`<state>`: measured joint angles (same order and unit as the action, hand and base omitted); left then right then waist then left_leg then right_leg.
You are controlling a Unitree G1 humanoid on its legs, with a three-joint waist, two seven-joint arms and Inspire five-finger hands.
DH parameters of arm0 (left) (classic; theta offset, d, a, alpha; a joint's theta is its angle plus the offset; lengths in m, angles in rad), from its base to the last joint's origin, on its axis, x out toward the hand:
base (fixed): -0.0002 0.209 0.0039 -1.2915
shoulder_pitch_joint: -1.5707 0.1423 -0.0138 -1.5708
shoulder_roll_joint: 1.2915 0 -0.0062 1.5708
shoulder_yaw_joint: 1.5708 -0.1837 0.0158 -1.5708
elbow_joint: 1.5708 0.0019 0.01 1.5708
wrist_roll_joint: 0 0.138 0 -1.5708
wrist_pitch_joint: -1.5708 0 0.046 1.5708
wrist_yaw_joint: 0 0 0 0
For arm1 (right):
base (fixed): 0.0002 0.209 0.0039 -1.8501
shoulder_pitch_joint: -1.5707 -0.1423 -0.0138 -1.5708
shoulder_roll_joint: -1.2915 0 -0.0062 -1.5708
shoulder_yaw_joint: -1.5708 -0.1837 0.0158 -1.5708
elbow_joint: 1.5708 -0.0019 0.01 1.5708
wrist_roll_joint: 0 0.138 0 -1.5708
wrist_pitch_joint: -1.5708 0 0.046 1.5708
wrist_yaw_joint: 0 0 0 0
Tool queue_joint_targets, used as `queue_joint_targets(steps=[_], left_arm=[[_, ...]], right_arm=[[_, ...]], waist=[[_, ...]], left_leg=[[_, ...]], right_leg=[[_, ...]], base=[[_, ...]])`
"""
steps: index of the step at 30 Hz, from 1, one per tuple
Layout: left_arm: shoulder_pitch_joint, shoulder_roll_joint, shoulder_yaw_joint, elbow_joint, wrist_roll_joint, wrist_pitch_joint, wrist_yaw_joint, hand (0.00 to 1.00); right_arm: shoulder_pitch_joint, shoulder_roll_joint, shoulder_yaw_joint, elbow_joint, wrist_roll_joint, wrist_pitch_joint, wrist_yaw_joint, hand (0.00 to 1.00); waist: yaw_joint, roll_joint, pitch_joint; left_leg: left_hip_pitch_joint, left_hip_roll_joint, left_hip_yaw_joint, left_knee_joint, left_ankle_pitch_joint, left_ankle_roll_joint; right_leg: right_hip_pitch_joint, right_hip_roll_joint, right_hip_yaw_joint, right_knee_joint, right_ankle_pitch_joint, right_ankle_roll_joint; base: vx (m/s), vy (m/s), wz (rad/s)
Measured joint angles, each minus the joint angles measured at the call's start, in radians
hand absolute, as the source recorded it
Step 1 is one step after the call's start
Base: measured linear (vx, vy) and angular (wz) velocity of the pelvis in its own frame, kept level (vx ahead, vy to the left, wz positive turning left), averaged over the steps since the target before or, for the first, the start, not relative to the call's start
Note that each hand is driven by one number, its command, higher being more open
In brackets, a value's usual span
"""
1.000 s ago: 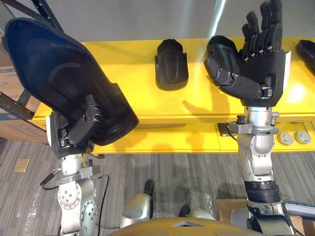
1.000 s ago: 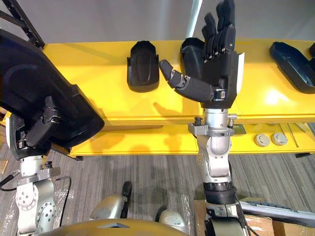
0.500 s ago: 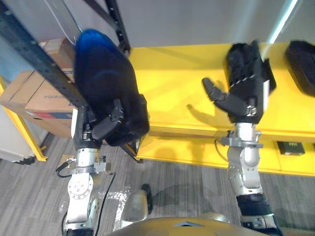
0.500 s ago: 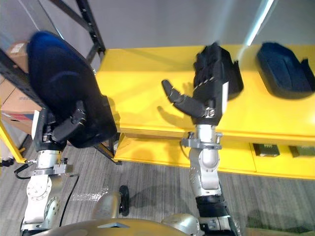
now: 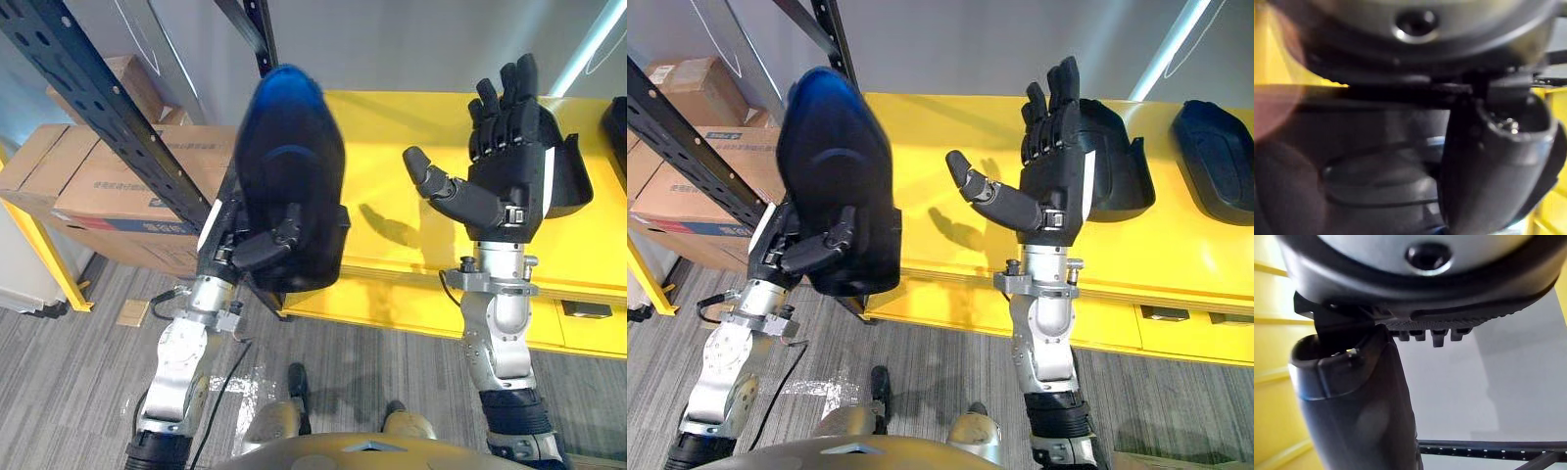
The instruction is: Walk over and take three plastic housings, then place them on the shelf
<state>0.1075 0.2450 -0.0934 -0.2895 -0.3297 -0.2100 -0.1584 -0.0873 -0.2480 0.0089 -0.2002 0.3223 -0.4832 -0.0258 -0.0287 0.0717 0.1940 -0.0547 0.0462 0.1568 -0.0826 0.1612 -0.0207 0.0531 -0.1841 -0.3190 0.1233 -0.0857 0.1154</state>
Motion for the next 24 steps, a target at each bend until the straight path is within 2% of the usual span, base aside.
queue_joint_targets(steps=[3,4,5,7,11,14,18,24], left_arm=[[-0.071,0.004,-0.014,-0.031,-0.027,0.002,0.027,0.00],[-0.141,0.007,-0.014,-0.052,-0.052,0.001,0.046,0.00],[-0.153,0.007,-0.014,-0.057,-0.060,0.001,0.050,0.00],[-0.250,0.009,-0.007,-0.073,-0.068,0.000,0.097,0.00],[-0.359,0.010,0.019,-0.064,-0.068,0.002,0.185,0.00],[-0.427,0.011,0.037,-0.018,-0.068,0.024,0.254,0.00],[-0.473,0.021,0.049,0.042,-0.110,0.077,0.286,0.00],[-0.541,0.057,0.051,0.092,-0.140,0.155,0.280,0.00]], right_arm=[[-0.004,-0.016,-0.002,-0.024,0.002,0.036,0.003,1.00],[-0.007,-0.018,-0.016,-0.060,0.009,0.052,0.005,1.00],[-0.009,-0.018,-0.019,-0.066,0.009,0.055,0.005,1.00],[-0.033,-0.018,-0.030,-0.086,0.005,0.062,0.001,1.00],[-0.121,-0.018,-0.028,-0.085,-0.002,0.085,-0.003,1.00],[-0.157,-0.019,-0.030,-0.085,-0.002,0.086,-0.004,1.00],[-0.165,-0.020,-0.041,-0.085,-0.001,0.103,0.003,1.00],[-0.164,-0.021,-0.036,-0.085,-0.002,0.126,0.022,1.00]], waist=[[-0.005,-0.001,0.009],[-0.009,-0.001,0.038],[-0.009,-0.001,0.046],[-0.022,-0.007,0.112],[-0.031,-0.021,0.212],[-0.034,-0.025,0.257],[-0.041,-0.032,0.260],[-0.059,-0.034,0.262]], left_leg=[[-0.015,0.004,0.020,0.000,0.000,-0.001],[-0.049,0.007,0.028,0.012,0.004,0.002],[-0.056,0.008,0.030,0.014,0.005,0.002],[-0.101,0.008,0.038,0.038,0.009,0.008],[-0.139,0.008,0.073,0.077,0.006,0.009],[-0.163,0.009,0.083,0.130,-0.009,0.018],[-0.187,0.008,0.094,0.167,-0.023,0.017],[-0.184,0.010,0.117,0.166,-0.023,0.018]], right_leg=[[-0.038,0.001,0.025,0.024,-0.002,-0.003],[-0.088,-0.002,0.042,0.056,-0.005,-0.007],[-0.099,-0.002,0.047,0.063,-0.005,-0.007],[-0.165,-0.009,0.067,0.113,-0.007,-0.010],[-0.240,-0.022,0.115,0.180,-0.010,-0.012],[-0.274,-0.031,0.140,0.227,-0.020,-0.014],[-0.316,-0.042,0.159,0.282,-0.040,-0.015],[-0.333,-0.042,0.176,0.300,-0.041,-0.016]], base=[[-0.04,0.015,-0.18],[-0.07,0.017,-0.17],[-0.13,0.032,-0.15],[-0.13,0.027,-0.14],[-0.12,0.018,-0.25],[-0.06,0.001,-0.16],[-0.03,-0.013,-0.05],[-0.01,-0.012,-0.08]])
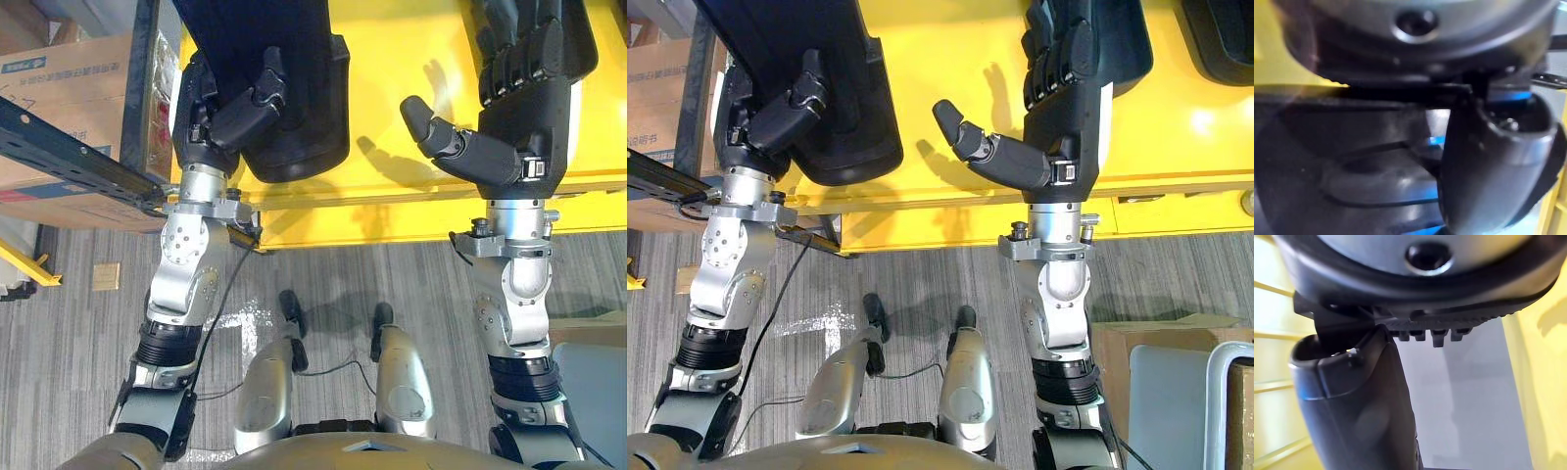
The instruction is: Walk over and take three plastic housings, then place them on the shelf
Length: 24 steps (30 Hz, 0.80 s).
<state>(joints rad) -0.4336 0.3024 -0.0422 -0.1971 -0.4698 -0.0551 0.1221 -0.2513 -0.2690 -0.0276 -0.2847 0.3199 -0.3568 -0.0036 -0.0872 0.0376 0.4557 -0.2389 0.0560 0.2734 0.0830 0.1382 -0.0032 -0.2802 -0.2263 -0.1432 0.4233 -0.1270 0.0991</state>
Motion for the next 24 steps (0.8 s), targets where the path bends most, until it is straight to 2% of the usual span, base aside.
queue_joint_targets(steps=[5,10,19,24], left_arm=[[-0.088,0.035,0.001,0.080,0.000,0.040,-0.002,0.00],[-0.180,0.079,0.004,0.195,0.002,0.056,0.002,0.00],[-0.277,0.090,0.005,0.383,-0.054,0.056,0.023,0.00],[-0.347,0.089,-0.002,0.495,-0.075,0.064,0.079,0.00]], right_arm=[[-0.001,-0.028,-0.001,0.000,0.002,0.010,0.007,1.00],[-0.001,-0.055,-0.002,0.000,0.006,0.020,0.048,1.00],[-0.001,-0.055,0.002,-0.003,0.028,0.020,0.065,1.00],[-0.009,-0.055,0.023,-0.004,0.046,0.021,0.061,1.00]], waist=[[-0.005,-0.001,0.001],[-0.025,-0.001,0.001],[-0.041,-0.002,0.000],[-0.056,-0.003,0.000]], left_leg=[[0.033,0.003,0.024,-0.040,0.013,-0.005],[0.080,0.000,0.055,-0.111,0.041,-0.005],[0.104,-0.002,0.072,-0.141,0.052,0.000],[0.090,-0.002,0.073,-0.139,0.052,0.000]], right_leg=[[0.003,0.004,0.016,-0.006,0.002,0.002],[0.011,0.013,0.042,-0.026,0.010,0.012],[0.023,0.018,0.055,-0.045,0.021,0.019],[0.015,0.020,0.057,-0.060,0.028,0.023]], base=[[0.00,-0.020,-0.12],[0.03,-0.025,-0.16],[0.05,-0.025,-0.06],[0.01,-0.008,0.00]])
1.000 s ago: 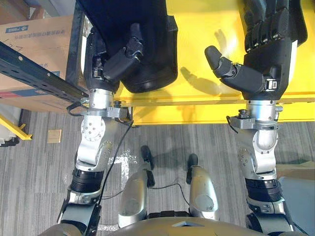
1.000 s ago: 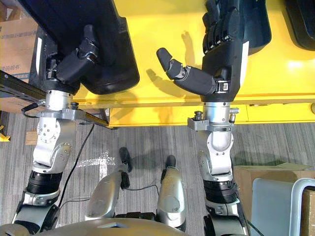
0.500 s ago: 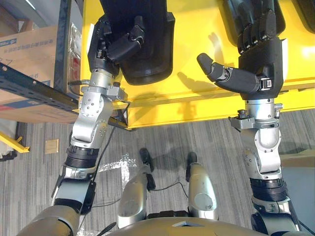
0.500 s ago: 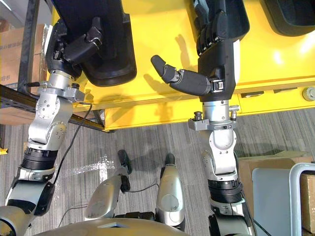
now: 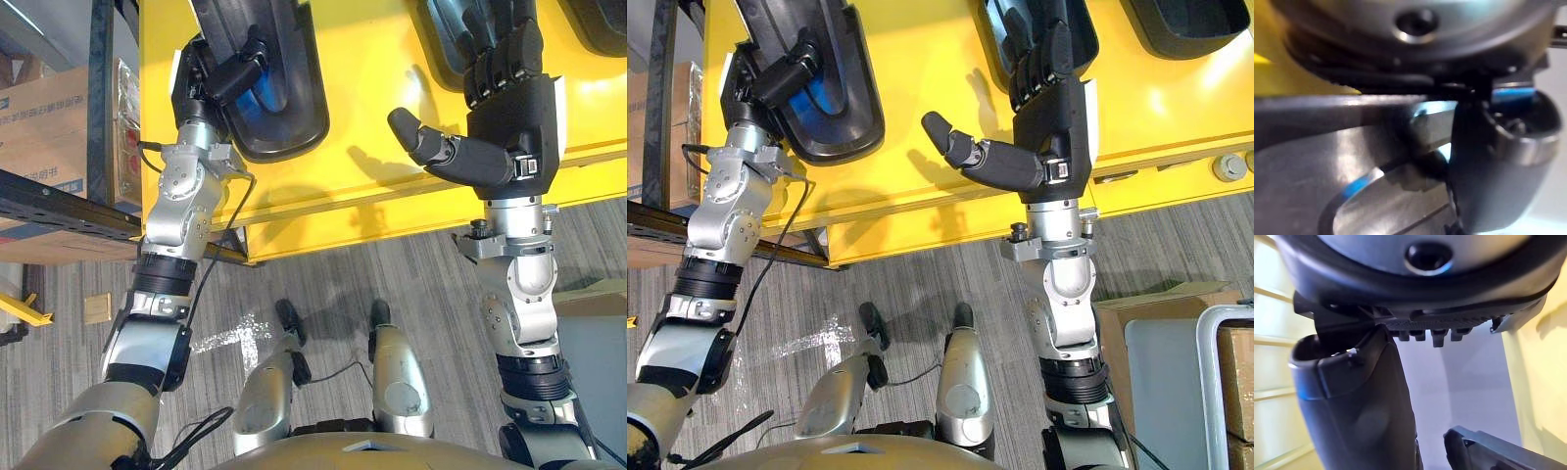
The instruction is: Walk over and take three plastic housings, then place them on the shelf
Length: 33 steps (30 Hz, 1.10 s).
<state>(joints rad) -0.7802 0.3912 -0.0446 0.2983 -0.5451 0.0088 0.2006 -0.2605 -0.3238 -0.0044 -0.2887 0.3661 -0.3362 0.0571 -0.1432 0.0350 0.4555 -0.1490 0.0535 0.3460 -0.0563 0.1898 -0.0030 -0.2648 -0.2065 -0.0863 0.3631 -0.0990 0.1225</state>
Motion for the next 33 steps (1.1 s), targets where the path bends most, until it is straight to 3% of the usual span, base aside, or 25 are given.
queue_joint_targets(steps=[7,24,31,32,33], left_arm=[[-0.087,0.001,-0.032,0.086,0.004,0.019,0.022,0.00],[-0.171,0.007,-0.061,0.146,0.001,0.020,0.036,0.00],[-0.189,0.014,-0.062,0.146,0.002,0.019,0.041,0.00],[-0.190,0.019,-0.061,0.146,0.002,0.019,0.041,1.00],[-0.191,0.022,-0.061,0.146,0.002,0.020,0.042,1.00]], right_arm=[[-0.054,0.004,0.027,0.001,0.000,0.011,-0.026,1.00],[-0.099,0.018,0.058,0.034,0.002,0.025,-0.054,1.00],[-0.112,0.028,0.057,0.051,-0.009,0.026,-0.136,1.00],[-0.112,0.028,0.055,0.051,-0.010,0.026,-0.140,1.00],[-0.112,0.027,0.054,0.051,-0.011,0.027,-0.146,1.00]], waist=[[-0.001,-0.009,0.004],[-0.001,-0.042,0.022],[0.000,-0.058,0.031],[-0.001,-0.058,0.031],[-0.002,-0.062,0.033]], left_leg=[[-0.018,0.000,0.000,0.003,0.002,0.002],[-0.036,0.004,0.003,0.021,-0.006,0.008],[-0.043,0.009,0.006,0.027,-0.009,0.011],[-0.045,0.011,0.008,0.031,-0.011,0.012],[-0.045,0.013,0.011,0.035,-0.014,0.013]], right_leg=[[-0.015,0.001,0.005,-0.002,0.006,0.002],[-0.014,0.004,0.007,-0.037,0.028,0.009],[-0.012,0.010,0.011,-0.060,0.044,0.011],[-0.010,0.013,0.012,-0.070,0.052,0.011],[-0.008,0.014,0.016,-0.077,0.056,0.010]], base=[[0.00,-0.004,0.00],[0.01,-0.015,-0.01],[0.02,-0.025,-0.03],[0.03,-0.031,-0.08],[0.03,-0.029,-0.10]])
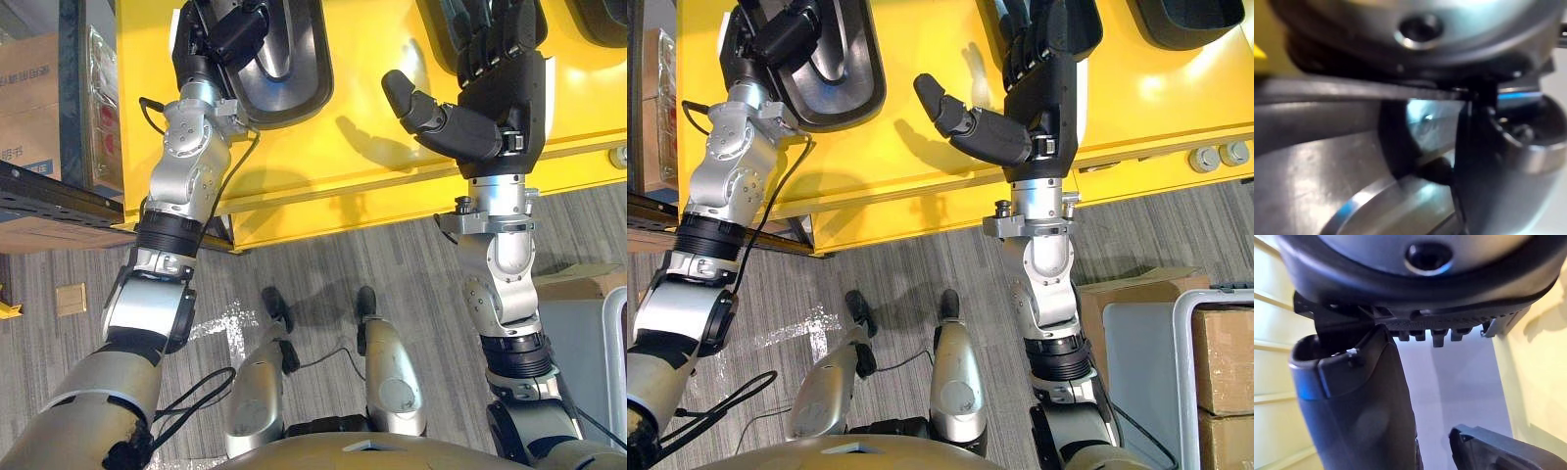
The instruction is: Walk over and take three plastic housings, then place them on the shelf
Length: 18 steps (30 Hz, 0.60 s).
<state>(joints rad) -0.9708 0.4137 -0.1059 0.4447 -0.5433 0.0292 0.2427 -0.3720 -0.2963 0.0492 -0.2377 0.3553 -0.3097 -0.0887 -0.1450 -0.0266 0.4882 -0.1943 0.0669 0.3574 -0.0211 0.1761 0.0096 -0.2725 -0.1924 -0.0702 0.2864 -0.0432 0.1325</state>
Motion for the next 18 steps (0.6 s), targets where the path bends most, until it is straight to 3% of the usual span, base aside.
queue_joint_targets(steps=[18], left_arm=[[0.001,0.046,-0.023,0.026,-0.004,0.018,0.008,1.00]], right_arm=[[0.045,0.000,-0.040,0.019,0.004,0.000,0.014,1.00]], waist=[[0.001,-0.008,0.004]], left_leg=[[0.026,0.014,0.024,-0.005,-0.007,-0.009]], right_leg=[[0.033,0.018,0.023,-0.046,0.030,-0.004]], base=[[0.04,-0.031,-0.05]])
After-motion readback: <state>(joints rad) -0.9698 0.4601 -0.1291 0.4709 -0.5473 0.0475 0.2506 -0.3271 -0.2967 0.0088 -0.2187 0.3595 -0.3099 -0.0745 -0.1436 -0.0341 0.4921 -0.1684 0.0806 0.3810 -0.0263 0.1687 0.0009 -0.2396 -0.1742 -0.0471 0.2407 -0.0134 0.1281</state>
